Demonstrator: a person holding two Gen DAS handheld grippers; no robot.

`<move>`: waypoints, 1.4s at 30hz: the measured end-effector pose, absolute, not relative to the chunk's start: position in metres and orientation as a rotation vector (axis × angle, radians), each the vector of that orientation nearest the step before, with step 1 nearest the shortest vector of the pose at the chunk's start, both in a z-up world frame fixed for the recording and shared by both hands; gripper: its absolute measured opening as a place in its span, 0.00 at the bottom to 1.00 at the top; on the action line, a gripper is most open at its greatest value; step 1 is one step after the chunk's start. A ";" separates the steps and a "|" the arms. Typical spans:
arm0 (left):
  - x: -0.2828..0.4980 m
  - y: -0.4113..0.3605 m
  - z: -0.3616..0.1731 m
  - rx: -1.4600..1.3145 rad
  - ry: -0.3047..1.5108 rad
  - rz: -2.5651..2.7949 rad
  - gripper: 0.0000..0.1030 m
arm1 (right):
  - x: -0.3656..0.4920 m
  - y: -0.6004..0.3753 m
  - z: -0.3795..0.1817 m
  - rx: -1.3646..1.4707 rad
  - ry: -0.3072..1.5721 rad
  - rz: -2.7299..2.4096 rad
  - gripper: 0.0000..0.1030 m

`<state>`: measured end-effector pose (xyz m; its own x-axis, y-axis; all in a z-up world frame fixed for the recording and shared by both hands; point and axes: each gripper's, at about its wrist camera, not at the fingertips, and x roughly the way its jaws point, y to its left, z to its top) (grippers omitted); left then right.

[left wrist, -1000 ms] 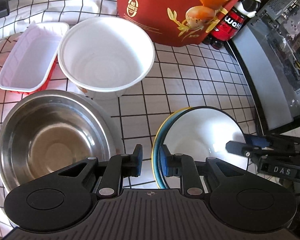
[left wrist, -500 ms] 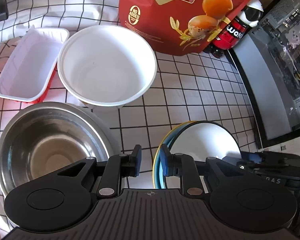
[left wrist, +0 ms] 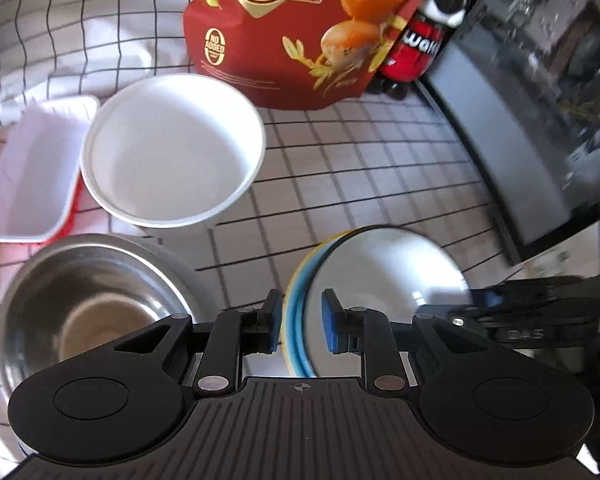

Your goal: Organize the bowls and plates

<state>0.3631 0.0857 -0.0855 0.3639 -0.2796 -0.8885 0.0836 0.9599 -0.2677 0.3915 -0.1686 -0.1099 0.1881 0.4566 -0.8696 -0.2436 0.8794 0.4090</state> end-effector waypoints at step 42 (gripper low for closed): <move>0.385 0.120 -0.089 -0.459 1.185 -0.173 0.33 | 0.434 -0.150 -0.096 0.073 1.162 0.549 0.52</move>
